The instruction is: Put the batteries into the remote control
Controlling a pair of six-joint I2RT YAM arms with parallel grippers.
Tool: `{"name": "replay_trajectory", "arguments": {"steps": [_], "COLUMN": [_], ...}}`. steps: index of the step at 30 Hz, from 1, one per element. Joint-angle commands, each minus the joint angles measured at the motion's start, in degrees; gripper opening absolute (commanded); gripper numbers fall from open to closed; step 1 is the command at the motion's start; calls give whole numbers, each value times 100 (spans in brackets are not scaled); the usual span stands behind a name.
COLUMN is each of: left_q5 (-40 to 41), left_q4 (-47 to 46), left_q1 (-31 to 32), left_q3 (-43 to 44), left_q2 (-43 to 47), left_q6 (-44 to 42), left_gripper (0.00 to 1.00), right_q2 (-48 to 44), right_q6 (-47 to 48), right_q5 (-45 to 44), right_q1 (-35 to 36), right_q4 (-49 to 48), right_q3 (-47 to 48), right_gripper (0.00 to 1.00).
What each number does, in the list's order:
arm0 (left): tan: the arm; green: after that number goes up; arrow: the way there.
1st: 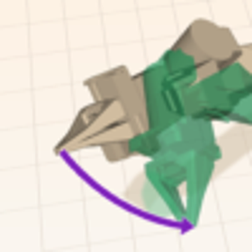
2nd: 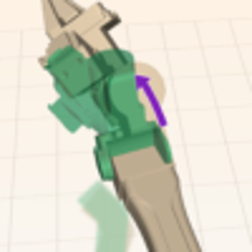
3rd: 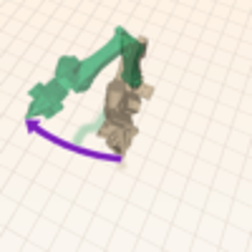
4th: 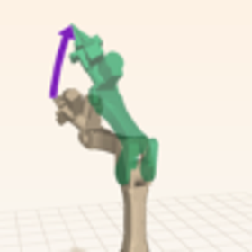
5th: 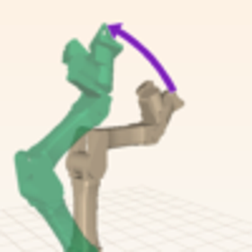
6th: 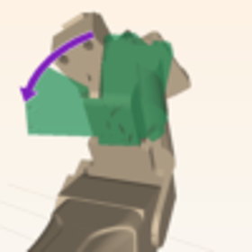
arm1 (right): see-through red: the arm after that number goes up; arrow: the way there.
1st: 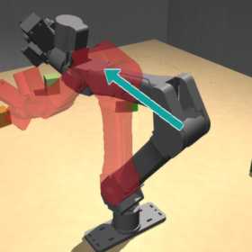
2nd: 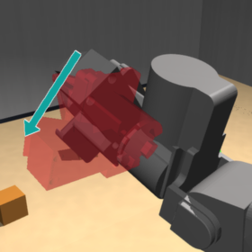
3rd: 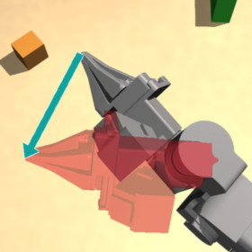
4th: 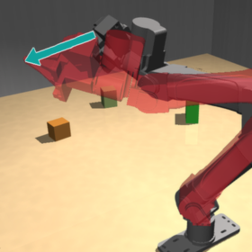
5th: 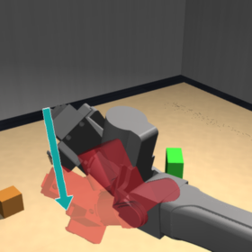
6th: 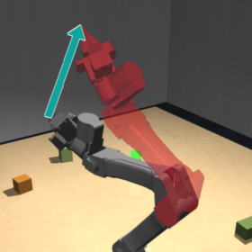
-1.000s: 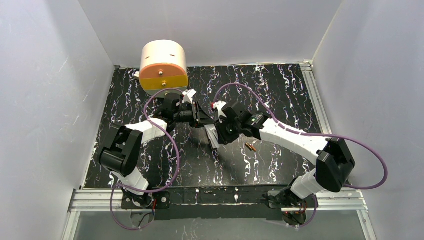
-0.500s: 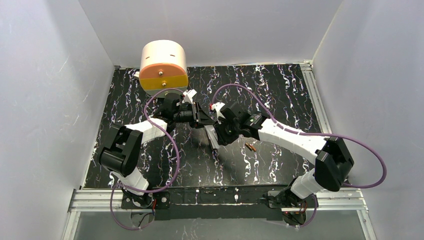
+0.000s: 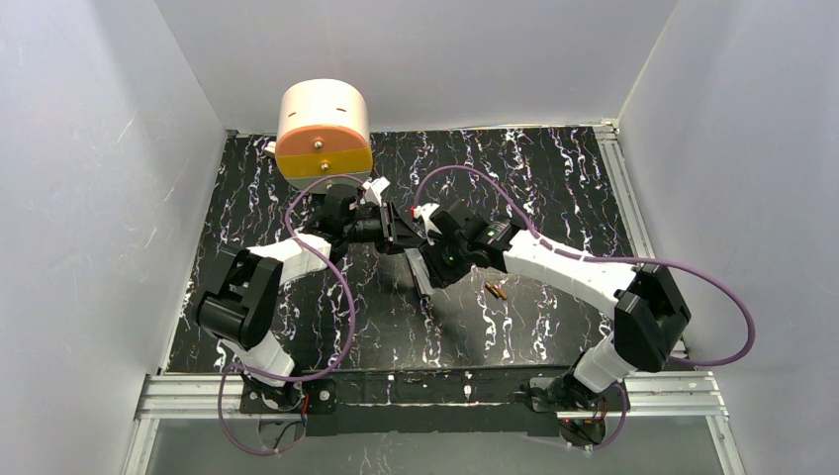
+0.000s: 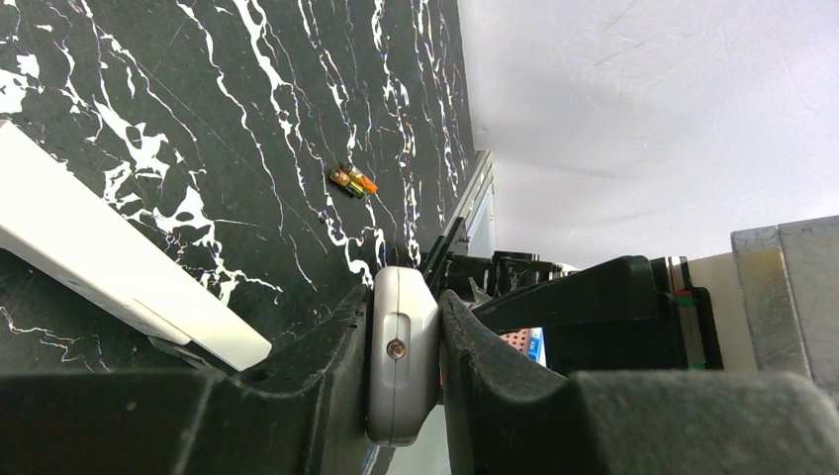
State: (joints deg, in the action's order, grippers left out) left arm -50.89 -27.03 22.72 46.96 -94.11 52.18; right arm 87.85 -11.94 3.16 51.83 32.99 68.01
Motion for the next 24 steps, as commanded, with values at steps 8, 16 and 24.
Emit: {"name": "replay_trajectory", "arguments": {"steps": [8, 16, 24], "left_q5": [-424, -502, -507], "left_q4": [-76, 3, 134], "left_q1": [92, 88, 85], "left_q3": [143, 181, 215], "left_q2": [299, 213, 158], "left_q6": [439, 493, 502], "left_gripper": [0, 0, 0], "right_q2": [251, 238, 116], "right_q6": [72, 56, -47], "right_q5": [-102, -144, -219], "right_q1": [7, 9, 1], "right_q4": [172, 155, 59], "right_q3": [406, 472, 473], "right_gripper": [42, 46, 52]}}
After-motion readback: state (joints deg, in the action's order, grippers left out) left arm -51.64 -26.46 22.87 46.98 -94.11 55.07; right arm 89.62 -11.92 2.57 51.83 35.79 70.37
